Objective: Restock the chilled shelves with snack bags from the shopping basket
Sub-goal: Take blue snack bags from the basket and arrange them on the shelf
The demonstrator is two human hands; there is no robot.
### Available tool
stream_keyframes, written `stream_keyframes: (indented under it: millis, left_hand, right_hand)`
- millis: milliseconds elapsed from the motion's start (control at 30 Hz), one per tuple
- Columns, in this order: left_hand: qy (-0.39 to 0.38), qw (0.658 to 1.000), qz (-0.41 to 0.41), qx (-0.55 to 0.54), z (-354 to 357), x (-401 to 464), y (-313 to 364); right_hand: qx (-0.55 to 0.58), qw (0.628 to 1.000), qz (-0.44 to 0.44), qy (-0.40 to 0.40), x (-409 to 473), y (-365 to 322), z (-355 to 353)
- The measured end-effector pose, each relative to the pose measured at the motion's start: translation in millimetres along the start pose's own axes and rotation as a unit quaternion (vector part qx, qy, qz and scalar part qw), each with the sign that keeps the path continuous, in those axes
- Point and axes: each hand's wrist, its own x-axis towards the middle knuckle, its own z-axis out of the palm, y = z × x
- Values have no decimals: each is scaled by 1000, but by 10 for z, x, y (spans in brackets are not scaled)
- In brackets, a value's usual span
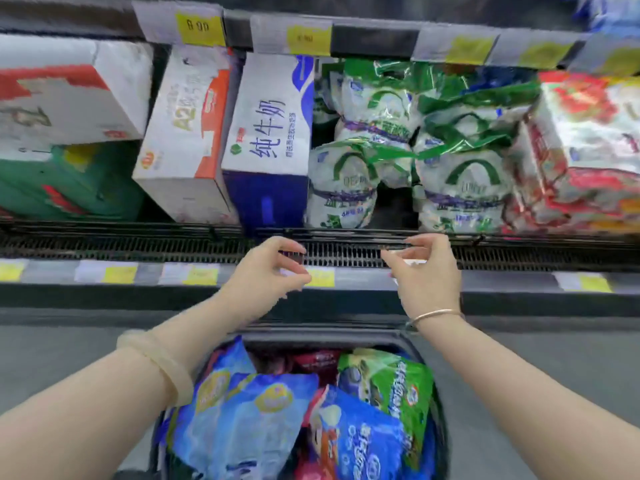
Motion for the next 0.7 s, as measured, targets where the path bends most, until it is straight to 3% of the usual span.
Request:
stream_keyframes:
  millis: [200, 400, 700]
  left_hand:
    - [-120, 985, -11, 120, 935, -153, -520]
    - [-188, 947, 11, 259, 1690, -186, -839]
    - [-206, 928, 47, 307, 2261, 22, -1320]
  right_hand:
    - [-60, 988, 131, 56, -559, 1125, -408]
    - [-163, 943, 289, 23, -1113, 1958, -548]
    - [-244, 915, 318, -46, -1168, 2456, -344]
